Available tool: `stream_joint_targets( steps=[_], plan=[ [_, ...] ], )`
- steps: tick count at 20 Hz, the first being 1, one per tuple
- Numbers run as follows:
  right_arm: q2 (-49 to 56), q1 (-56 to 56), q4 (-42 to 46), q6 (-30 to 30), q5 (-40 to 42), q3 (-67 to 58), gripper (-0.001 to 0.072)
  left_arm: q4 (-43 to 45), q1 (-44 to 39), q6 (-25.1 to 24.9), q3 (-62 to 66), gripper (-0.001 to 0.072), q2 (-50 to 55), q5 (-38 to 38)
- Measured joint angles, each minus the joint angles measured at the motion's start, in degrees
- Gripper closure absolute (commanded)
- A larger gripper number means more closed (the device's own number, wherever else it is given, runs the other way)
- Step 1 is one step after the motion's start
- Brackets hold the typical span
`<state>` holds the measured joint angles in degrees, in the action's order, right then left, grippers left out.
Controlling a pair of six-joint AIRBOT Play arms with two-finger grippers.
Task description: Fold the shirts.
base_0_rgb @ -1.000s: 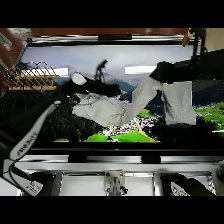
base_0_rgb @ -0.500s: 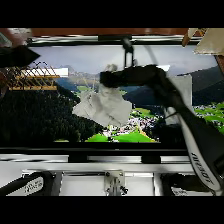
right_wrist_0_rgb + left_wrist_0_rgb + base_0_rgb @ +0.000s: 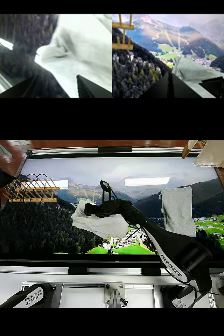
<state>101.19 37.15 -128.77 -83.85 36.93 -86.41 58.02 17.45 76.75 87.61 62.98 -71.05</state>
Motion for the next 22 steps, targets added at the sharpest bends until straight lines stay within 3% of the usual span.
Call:
stream_joint_targets(
  steps=[5, 6, 8, 15, 16, 17, 18, 19, 22],
  plan=[
    [-4.0, -10.4, 16.7, 4.0, 22.3, 0.2, 0.0127, -0.3, -1.8, -0.6, -5.4, 0.0667, -0.2, 0.7],
    [-4.7, -13.2, 19.0, 4.4, 26.3, 0.7, 0.0062, -0.3, -1.9, -0.7, -6.1, 0.0666, -0.2, 1.0],
    [-5.2, -17.8, 19.7, 4.9, 31.1, 3.1, 0.0047, -0.4, -2.1, -0.9, -6.9, 0.0667, -0.3, 1.2],
    [-2.6, -21.3, 6.5, 0.4, 26.7, 12.1, 0.0050, -0.6, -2.3, -1.0, -7.8, 0.0667, -0.4, 1.5],
    [-2.2, -20.8, 4.1, -0.6, 25.0, 12.5, 0.0111, -0.6, -2.3, -1.0, -7.8, 0.0667, -0.4, 1.6],
    [-1.7, -20.2, 2.0, -1.4, 23.7, 12.8, 0.0300, -0.6, -2.4, -1.0, -7.8, 0.0667, -0.4, 1.7],
    [-1.3, -19.6, 1.0, -2.0, 22.3, 13.0, 0.0540, -0.6, -2.4, -1.0, -7.8, 0.0667, -0.4, 1.9],
    [-1.1, -19.2, -0.4, -2.4, 21.6, 13.2, 0.0634, -0.6, -2.4, -1.0, -7.8, 0.0667, -0.4, 2.1],
    [-1.4, -19.1, -5.5, -5.9, 20.8, 12.6, 0.0635, -1.0, -2.4, -1.0, -7.8, 0.0667, -0.4, 2.6]
  ],
)
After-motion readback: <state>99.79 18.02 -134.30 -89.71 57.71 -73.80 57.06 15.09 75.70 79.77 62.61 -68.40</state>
